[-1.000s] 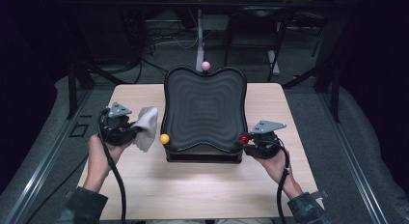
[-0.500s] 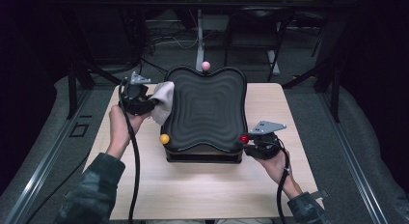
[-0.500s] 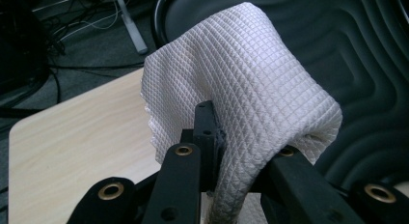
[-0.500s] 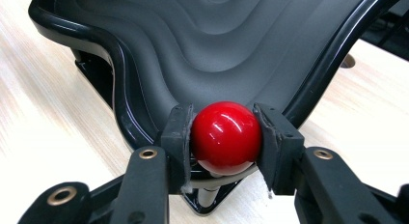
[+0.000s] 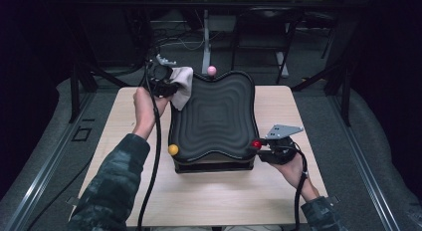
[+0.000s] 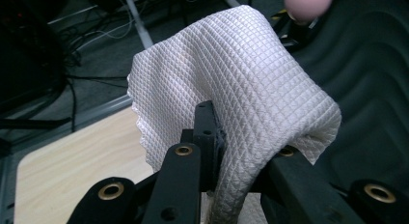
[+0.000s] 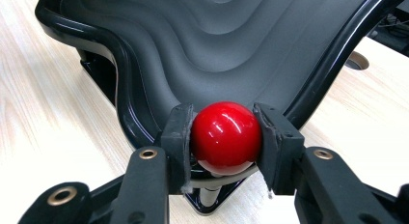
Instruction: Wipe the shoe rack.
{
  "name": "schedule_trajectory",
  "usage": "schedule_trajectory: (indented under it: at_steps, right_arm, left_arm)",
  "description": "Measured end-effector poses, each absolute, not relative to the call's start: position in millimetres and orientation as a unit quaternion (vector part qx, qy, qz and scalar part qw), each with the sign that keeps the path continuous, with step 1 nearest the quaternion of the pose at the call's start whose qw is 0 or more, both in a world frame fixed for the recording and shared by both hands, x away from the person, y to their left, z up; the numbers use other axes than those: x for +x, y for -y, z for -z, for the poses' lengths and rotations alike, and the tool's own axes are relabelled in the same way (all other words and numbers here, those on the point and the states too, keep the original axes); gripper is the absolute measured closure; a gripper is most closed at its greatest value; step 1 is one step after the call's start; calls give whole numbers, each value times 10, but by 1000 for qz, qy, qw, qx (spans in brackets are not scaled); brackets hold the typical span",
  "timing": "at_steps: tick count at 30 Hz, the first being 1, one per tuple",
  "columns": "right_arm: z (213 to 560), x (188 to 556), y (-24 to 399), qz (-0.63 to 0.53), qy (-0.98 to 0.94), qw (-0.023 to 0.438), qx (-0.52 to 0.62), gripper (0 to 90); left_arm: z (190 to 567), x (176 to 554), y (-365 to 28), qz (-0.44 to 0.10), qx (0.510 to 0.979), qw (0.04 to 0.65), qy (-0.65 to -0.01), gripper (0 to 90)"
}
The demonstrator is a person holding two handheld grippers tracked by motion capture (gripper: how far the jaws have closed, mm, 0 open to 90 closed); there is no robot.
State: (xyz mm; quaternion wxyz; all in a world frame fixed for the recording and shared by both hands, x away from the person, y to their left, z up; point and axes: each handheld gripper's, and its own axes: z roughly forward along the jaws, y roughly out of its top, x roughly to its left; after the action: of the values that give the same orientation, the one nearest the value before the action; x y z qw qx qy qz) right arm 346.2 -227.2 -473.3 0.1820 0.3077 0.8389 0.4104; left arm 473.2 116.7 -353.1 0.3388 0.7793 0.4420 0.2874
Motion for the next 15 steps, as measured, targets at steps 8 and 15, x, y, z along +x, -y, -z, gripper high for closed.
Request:
schedule_trajectory:
  at_steps: [8,15]
  right_arm:
    - [4744,3452,2265,-414,-835,186,312,599]
    - [4745,3449,2263,-415,-834,185,314,599]
  left_arm:
    - [3688,5000,-1096,-299,768,323,-466,818]
    - [3757,5119,-1104,-293,766,318,-476,813]
